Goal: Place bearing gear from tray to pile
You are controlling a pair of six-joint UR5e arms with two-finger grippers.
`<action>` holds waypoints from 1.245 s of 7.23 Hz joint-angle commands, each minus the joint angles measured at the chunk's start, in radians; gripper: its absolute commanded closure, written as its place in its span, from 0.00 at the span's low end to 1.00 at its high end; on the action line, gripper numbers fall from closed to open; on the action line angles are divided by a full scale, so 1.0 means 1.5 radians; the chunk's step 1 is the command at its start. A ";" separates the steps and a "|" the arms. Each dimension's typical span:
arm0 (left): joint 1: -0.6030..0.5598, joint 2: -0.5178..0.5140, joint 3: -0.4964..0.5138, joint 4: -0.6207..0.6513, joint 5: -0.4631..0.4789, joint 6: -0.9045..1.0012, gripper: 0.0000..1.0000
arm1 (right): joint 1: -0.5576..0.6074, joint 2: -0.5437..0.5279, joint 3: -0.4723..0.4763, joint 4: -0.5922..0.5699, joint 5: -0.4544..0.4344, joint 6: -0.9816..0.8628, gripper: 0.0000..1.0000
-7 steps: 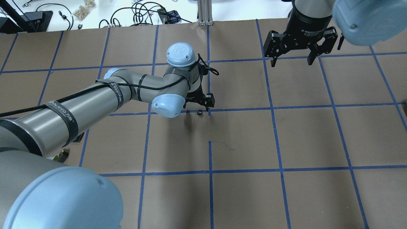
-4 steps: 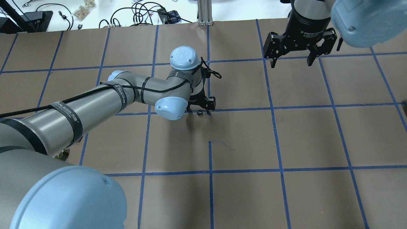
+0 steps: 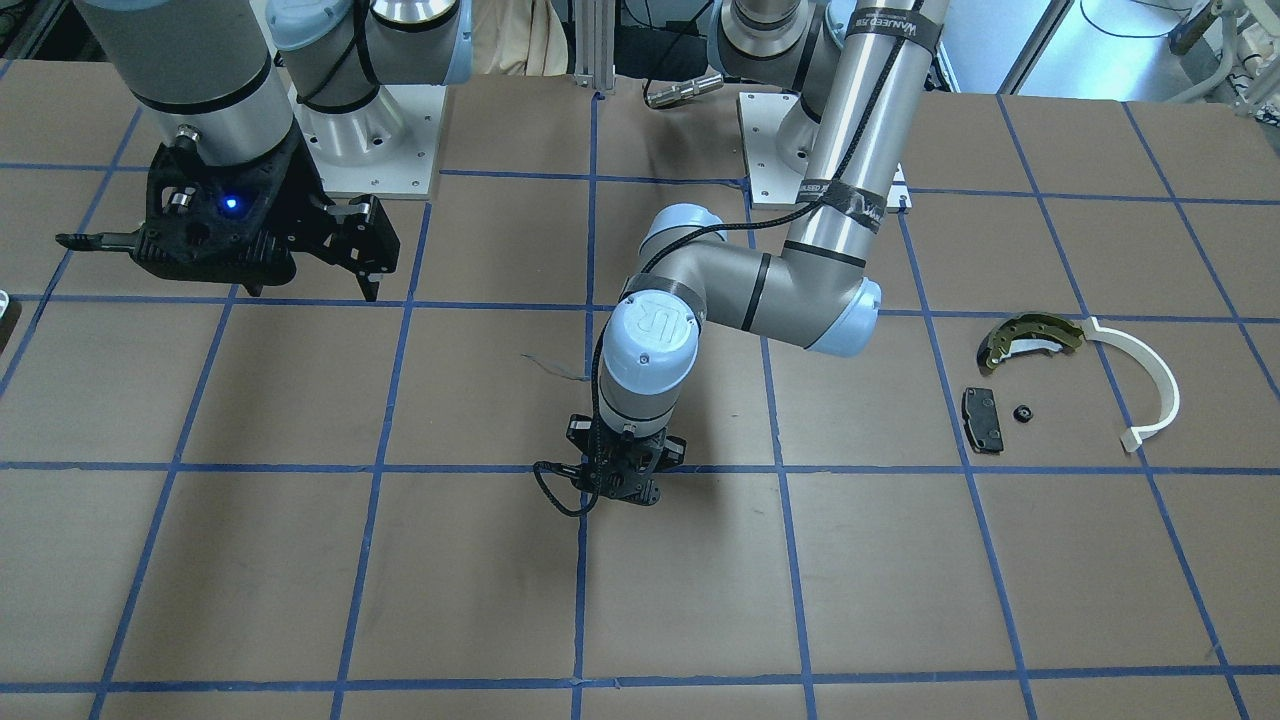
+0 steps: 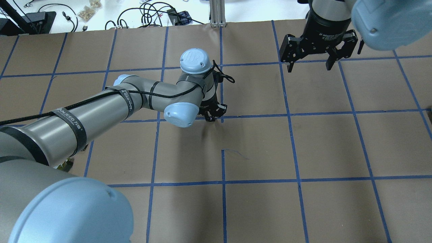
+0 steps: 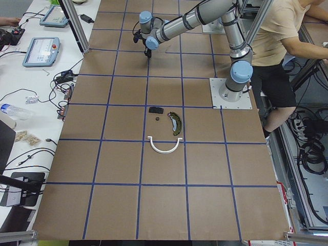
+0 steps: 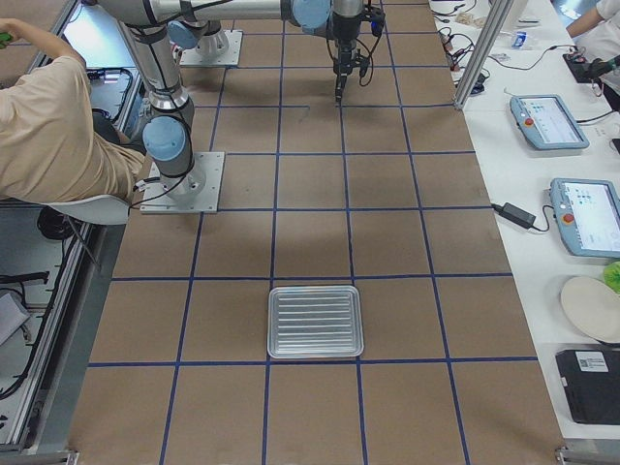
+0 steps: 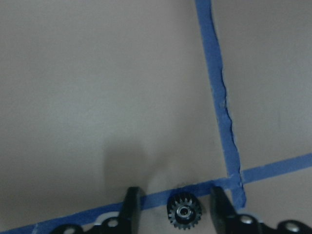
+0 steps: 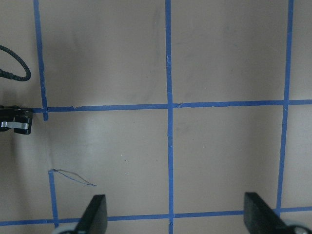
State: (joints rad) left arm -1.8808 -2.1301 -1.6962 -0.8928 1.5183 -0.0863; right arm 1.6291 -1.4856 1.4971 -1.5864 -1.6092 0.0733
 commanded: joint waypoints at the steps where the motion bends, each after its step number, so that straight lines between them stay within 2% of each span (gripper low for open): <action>1: 0.019 0.024 0.014 -0.040 0.006 0.009 1.00 | 0.000 0.000 0.001 0.000 0.000 -0.001 0.00; 2: 0.057 0.041 0.029 -0.078 0.007 0.023 1.00 | 0.000 0.000 0.001 0.000 0.000 -0.001 0.00; 3: 0.113 0.061 0.062 -0.161 0.015 0.064 1.00 | 0.000 0.000 0.001 0.000 0.001 -0.001 0.00; 4: 0.171 0.073 0.098 -0.233 0.062 0.102 1.00 | 0.000 0.000 0.001 0.001 0.003 -0.001 0.00; 5: 0.217 0.082 0.106 -0.249 0.069 0.154 1.00 | 0.000 0.000 0.002 0.003 0.004 -0.001 0.00; 7: 0.356 0.098 0.101 -0.278 0.074 0.252 1.00 | 0.000 0.000 0.005 0.005 0.003 0.000 0.00; 9: 0.454 0.108 0.089 -0.301 0.076 0.317 1.00 | 0.000 -0.004 0.007 0.004 0.007 0.000 0.00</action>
State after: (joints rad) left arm -1.2951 -1.9786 -1.5533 -1.3279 1.6288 0.3164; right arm 1.6290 -1.4876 1.5063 -1.5798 -1.6030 0.0727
